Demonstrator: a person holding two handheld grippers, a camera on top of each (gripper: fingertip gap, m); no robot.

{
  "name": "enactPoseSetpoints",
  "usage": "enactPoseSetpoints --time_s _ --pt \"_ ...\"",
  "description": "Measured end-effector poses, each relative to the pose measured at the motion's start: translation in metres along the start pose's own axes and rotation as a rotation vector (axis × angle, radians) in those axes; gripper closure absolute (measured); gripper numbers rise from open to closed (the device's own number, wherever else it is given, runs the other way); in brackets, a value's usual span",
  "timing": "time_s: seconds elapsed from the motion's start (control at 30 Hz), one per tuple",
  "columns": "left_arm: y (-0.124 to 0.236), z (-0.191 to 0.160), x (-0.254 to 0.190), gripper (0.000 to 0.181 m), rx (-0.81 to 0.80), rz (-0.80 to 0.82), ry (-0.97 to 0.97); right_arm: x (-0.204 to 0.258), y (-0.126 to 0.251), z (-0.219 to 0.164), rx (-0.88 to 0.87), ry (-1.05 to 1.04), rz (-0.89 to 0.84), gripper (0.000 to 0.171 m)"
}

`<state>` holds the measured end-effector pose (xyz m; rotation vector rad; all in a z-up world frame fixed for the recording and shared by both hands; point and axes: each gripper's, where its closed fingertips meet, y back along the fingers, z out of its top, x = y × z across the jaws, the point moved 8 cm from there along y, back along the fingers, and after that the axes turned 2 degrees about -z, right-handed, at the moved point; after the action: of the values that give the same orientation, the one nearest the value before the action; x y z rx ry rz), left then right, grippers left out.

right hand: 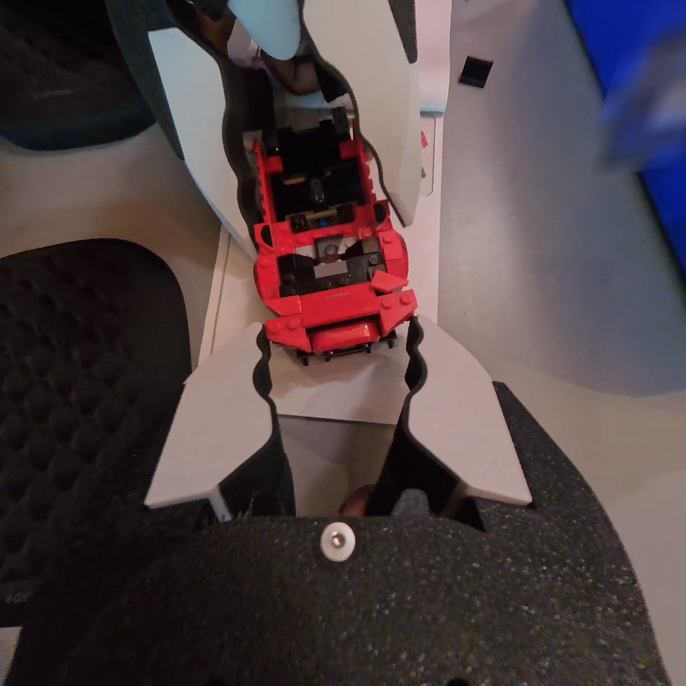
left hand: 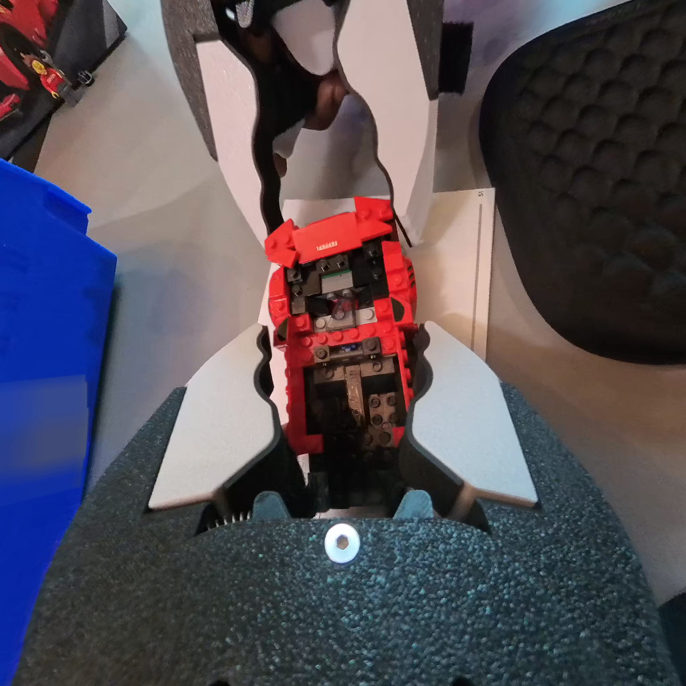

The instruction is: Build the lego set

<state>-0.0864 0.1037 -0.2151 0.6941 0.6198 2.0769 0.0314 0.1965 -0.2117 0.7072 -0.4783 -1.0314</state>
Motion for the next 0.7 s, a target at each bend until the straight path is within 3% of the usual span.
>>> enactPoseSetpoints --time_s 0.23,0.27,0.37,0.43,0.7 --pt "0.000 0.000 0.000 0.108 0.006 -0.007 0.011 -0.001 0.010 -0.001 -0.030 -0.066 0.021 0.093" --pt "0.000 0.000 0.000 0.108 0.007 -0.007 0.011 -0.003 0.016 0.000 -0.056 -0.084 0.023 0.097" --pt "0.000 0.000 0.000 0.108 0.008 -0.006 0.010 -0.007 0.032 0.007 -0.175 -0.131 0.045 0.150" --pt "0.000 0.000 0.000 0.108 0.008 -0.006 0.009 -0.007 0.030 0.010 -0.180 -0.124 0.026 0.169" --pt "0.000 0.000 -0.001 0.108 0.007 -0.008 0.003 -0.005 0.016 0.004 -0.168 -0.189 0.065 0.171"
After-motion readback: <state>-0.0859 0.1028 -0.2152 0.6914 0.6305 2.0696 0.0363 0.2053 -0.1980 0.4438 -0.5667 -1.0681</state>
